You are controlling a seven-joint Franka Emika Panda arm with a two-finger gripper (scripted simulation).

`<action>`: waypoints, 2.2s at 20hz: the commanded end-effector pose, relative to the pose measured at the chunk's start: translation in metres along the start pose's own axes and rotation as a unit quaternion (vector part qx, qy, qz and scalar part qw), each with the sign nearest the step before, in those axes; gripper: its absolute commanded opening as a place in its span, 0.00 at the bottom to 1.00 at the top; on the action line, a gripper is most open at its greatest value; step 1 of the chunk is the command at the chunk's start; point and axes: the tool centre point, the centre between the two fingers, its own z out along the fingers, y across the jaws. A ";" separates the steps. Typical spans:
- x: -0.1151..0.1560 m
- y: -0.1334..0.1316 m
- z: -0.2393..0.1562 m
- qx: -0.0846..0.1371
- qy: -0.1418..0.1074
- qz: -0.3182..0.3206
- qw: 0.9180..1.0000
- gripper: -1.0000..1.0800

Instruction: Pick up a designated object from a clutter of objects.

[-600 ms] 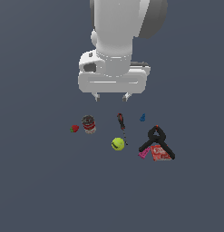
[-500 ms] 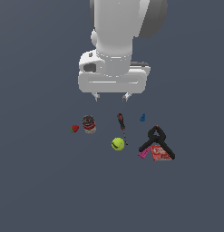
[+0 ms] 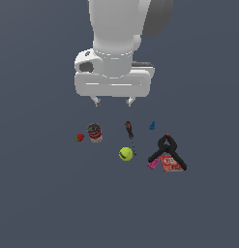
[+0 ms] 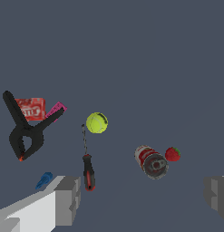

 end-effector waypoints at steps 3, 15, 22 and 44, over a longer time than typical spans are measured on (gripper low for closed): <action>0.000 0.000 0.001 0.000 0.000 -0.001 1.000 0.96; -0.001 -0.020 0.057 0.002 -0.002 -0.016 1.000 0.96; -0.012 -0.044 0.122 0.006 -0.004 -0.034 0.999 0.96; -0.085 -0.100 0.262 0.022 -0.009 -0.077 0.997 0.96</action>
